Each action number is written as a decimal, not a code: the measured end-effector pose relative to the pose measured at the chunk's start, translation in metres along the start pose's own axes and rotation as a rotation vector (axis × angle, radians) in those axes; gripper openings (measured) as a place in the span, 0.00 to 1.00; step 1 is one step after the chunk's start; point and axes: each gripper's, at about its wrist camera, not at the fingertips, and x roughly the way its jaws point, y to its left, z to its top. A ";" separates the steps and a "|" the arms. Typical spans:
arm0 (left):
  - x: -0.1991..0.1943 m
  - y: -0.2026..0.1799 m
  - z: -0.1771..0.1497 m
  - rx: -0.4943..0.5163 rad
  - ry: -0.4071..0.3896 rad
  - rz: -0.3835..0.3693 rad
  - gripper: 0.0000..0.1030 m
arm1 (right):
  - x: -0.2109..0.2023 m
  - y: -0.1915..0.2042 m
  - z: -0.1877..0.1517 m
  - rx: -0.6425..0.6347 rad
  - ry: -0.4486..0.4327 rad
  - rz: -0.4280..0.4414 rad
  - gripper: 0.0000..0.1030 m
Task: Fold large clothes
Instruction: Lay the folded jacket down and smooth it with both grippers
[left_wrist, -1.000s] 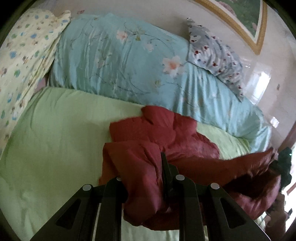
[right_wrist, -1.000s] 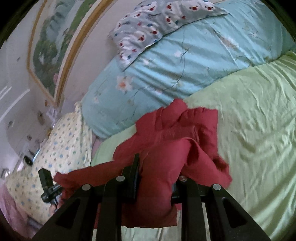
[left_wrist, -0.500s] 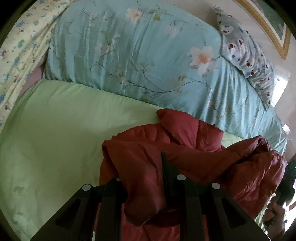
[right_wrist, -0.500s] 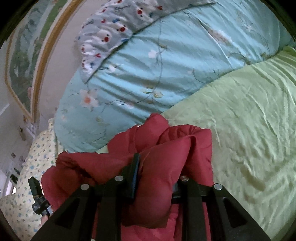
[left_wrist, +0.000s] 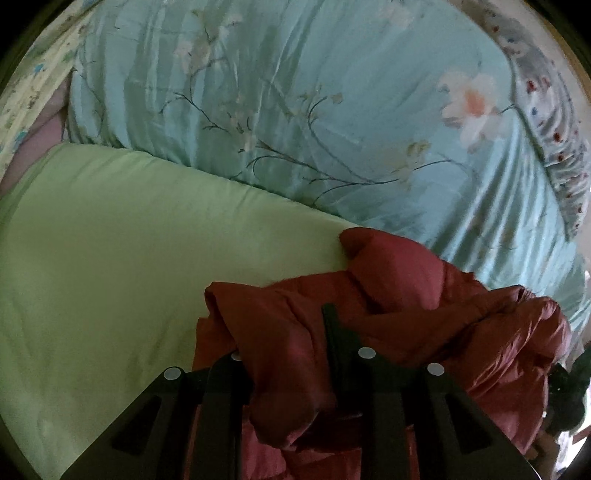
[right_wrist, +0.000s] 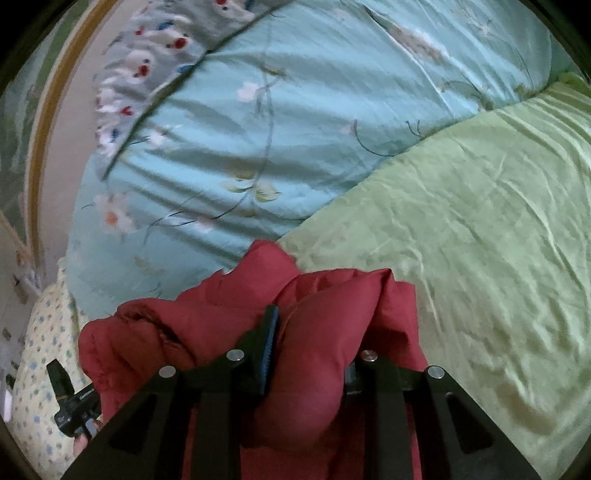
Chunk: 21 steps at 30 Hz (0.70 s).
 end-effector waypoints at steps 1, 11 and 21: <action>0.009 0.000 0.002 0.008 0.004 0.008 0.24 | 0.006 -0.001 0.001 -0.004 -0.003 -0.007 0.24; 0.021 0.001 0.003 0.016 0.004 0.002 0.35 | 0.055 -0.019 0.003 0.035 0.016 -0.042 0.25; -0.055 -0.050 -0.059 0.228 -0.069 -0.101 0.59 | 0.067 -0.022 0.005 0.043 0.019 -0.052 0.25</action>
